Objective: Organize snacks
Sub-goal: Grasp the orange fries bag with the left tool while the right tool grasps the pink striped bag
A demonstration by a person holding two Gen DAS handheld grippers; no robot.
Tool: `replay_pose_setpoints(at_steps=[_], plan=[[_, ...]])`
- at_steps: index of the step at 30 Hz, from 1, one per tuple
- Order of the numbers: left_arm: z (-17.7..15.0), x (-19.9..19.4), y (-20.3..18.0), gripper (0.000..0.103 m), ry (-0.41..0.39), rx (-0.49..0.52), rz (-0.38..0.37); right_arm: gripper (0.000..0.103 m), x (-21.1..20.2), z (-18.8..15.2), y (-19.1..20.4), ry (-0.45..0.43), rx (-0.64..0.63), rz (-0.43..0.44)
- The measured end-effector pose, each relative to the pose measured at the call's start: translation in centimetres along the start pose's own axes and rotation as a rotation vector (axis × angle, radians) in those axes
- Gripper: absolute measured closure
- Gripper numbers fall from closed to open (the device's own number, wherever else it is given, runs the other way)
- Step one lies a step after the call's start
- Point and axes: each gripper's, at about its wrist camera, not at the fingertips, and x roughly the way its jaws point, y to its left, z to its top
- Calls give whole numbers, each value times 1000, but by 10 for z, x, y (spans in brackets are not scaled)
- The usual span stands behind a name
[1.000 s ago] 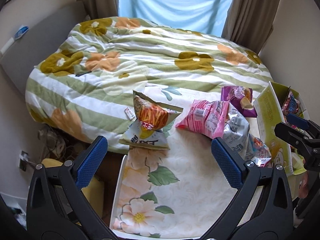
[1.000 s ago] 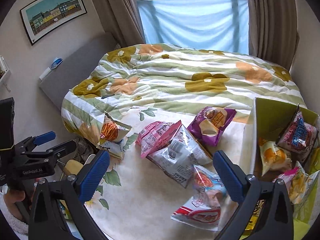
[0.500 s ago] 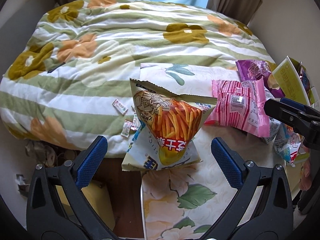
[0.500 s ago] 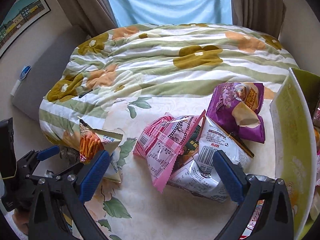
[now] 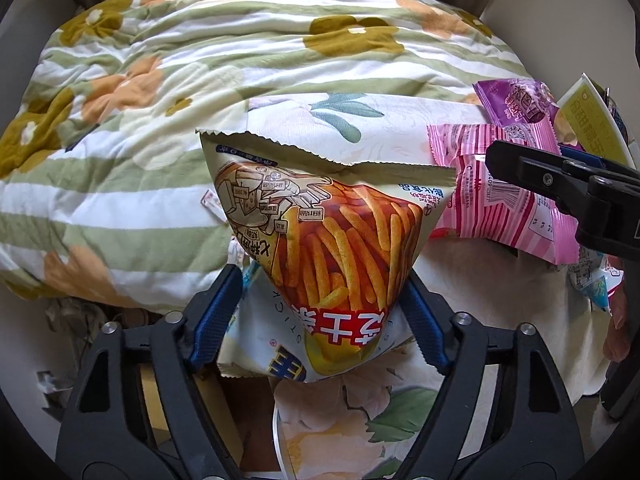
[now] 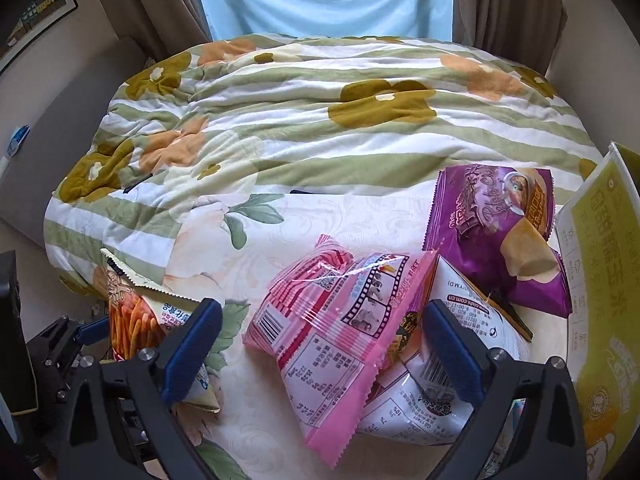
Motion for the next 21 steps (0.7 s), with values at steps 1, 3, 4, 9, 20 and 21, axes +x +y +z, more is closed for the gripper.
replay_pose_setpoints(at_steps=[1, 3, 4, 9, 20, 21], plan=[[0, 1, 0, 33, -1, 2, -1, 6, 2, 1, 1, 3, -6, -2], [-1, 0, -2, 44, -10, 14, -4, 7, 7, 3, 4, 11, -9, -3], [0, 0, -3, 46, -13, 23, 0, 7, 9, 3, 4, 16, -10, -4], [3, -4, -2, 52, -22, 30, -12, 8, 22, 4, 4, 45, -7, -8], [4, -9, 0, 55, -29, 20, -22, 27, 43, 6, 12, 103, -51, -25], [3, -10, 1, 55, -30, 18, -23, 29, 42, 5, 13, 103, -58, -27]])
